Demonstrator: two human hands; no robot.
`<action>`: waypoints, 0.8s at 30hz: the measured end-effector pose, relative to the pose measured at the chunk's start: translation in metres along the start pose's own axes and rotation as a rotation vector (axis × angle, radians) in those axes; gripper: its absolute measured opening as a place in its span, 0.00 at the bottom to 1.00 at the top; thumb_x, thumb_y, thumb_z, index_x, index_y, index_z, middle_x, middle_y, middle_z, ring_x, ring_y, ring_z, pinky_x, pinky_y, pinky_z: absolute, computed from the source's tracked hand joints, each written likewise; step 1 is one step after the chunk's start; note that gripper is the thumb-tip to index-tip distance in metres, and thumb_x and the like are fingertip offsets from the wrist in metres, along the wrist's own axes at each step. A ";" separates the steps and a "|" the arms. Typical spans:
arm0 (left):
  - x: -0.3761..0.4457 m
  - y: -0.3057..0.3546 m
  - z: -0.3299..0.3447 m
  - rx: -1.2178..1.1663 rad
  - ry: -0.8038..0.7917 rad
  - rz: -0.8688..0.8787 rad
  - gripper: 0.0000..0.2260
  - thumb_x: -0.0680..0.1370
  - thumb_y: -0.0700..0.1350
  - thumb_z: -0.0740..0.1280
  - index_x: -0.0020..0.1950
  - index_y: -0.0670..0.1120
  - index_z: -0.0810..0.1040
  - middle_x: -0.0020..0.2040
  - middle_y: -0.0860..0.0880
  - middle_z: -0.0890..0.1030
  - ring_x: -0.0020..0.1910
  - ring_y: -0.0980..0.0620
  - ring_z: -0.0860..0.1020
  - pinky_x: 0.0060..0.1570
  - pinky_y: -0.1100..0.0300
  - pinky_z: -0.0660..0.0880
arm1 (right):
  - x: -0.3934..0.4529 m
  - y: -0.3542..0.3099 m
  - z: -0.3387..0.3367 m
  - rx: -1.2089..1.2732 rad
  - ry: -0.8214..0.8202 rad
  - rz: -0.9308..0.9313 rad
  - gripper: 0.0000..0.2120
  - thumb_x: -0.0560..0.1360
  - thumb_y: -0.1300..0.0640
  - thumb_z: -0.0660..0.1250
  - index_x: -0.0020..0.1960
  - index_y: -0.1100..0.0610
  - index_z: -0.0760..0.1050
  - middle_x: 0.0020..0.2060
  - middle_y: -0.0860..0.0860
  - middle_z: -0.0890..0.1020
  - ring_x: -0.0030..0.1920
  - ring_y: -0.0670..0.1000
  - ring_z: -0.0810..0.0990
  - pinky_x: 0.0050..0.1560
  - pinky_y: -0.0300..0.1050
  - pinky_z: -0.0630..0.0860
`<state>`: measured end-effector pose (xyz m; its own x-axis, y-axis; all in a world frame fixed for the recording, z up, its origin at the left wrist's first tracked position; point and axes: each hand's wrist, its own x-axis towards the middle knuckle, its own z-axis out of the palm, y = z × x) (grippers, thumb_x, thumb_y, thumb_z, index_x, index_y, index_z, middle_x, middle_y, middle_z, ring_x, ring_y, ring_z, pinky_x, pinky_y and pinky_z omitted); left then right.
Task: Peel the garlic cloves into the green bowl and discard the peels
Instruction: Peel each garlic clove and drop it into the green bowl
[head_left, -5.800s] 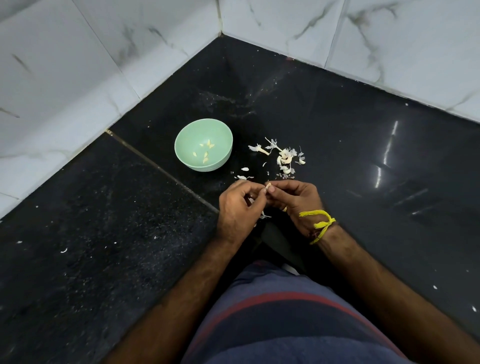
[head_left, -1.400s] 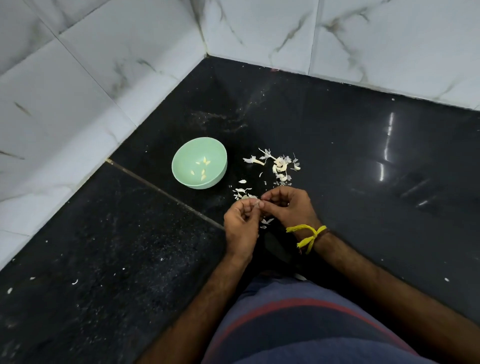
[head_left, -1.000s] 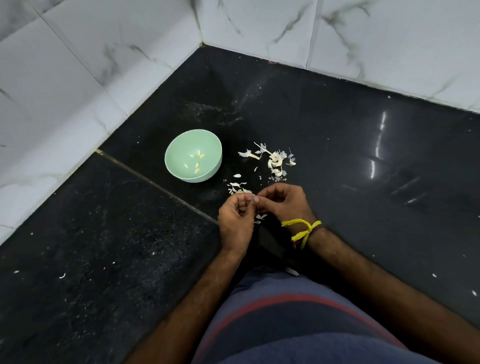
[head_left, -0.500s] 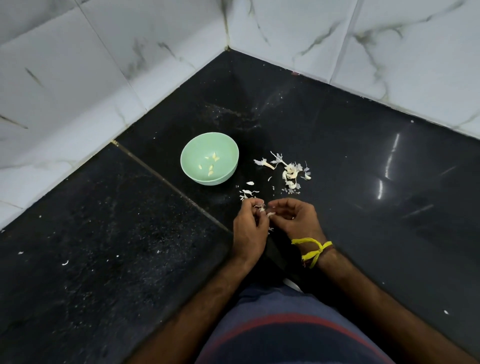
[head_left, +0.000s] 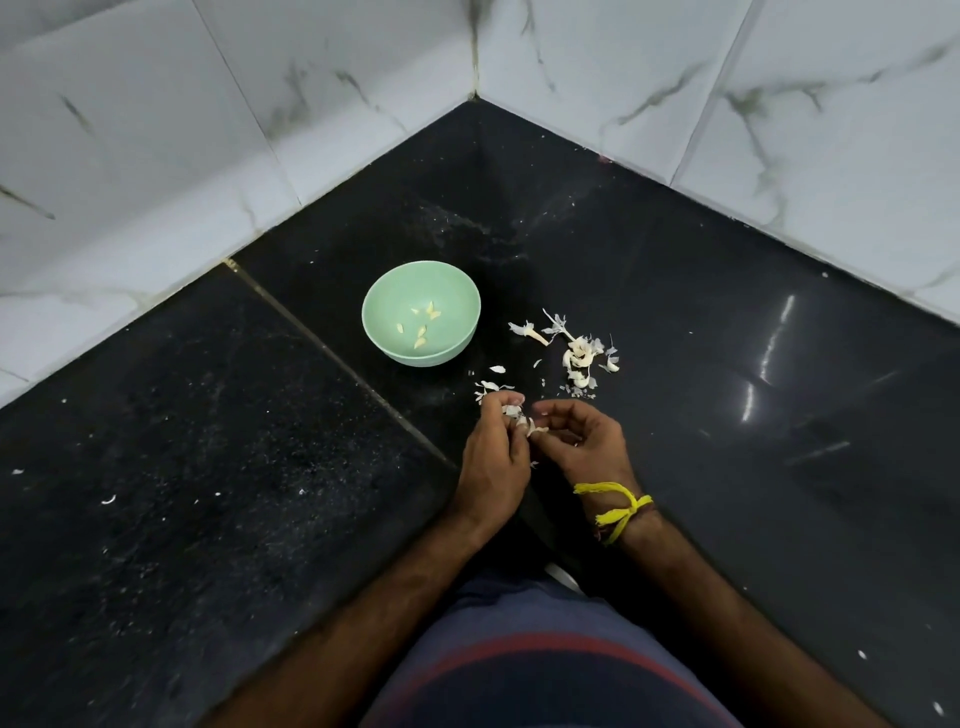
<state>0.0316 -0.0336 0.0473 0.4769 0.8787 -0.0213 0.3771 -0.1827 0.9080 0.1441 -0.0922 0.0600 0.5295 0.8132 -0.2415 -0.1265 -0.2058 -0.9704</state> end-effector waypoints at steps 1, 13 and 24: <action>0.000 -0.001 0.000 0.001 0.000 0.003 0.14 0.81 0.35 0.62 0.66 0.45 0.71 0.56 0.45 0.81 0.56 0.47 0.80 0.57 0.54 0.75 | 0.000 0.000 0.000 -0.012 0.000 -0.003 0.12 0.72 0.72 0.71 0.53 0.62 0.80 0.42 0.57 0.83 0.41 0.49 0.82 0.44 0.42 0.81; 0.011 -0.019 -0.003 0.141 0.100 0.145 0.06 0.82 0.39 0.64 0.57 0.43 0.79 0.51 0.48 0.81 0.51 0.50 0.79 0.53 0.53 0.76 | 0.006 0.006 -0.008 -0.394 0.063 -0.057 0.16 0.68 0.69 0.73 0.48 0.51 0.80 0.37 0.49 0.84 0.38 0.52 0.83 0.43 0.49 0.83; 0.034 -0.056 -0.012 0.288 0.037 0.300 0.13 0.82 0.50 0.62 0.54 0.42 0.81 0.51 0.47 0.79 0.51 0.48 0.79 0.52 0.53 0.77 | 0.058 -0.057 0.029 -0.496 0.061 -0.264 0.03 0.70 0.60 0.77 0.42 0.56 0.83 0.33 0.46 0.82 0.32 0.37 0.78 0.38 0.27 0.73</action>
<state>0.0168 0.0117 0.0007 0.5723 0.7823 0.2462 0.4353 -0.5441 0.7172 0.1579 -0.0172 0.1011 0.5391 0.8419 0.0239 0.4186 -0.2432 -0.8750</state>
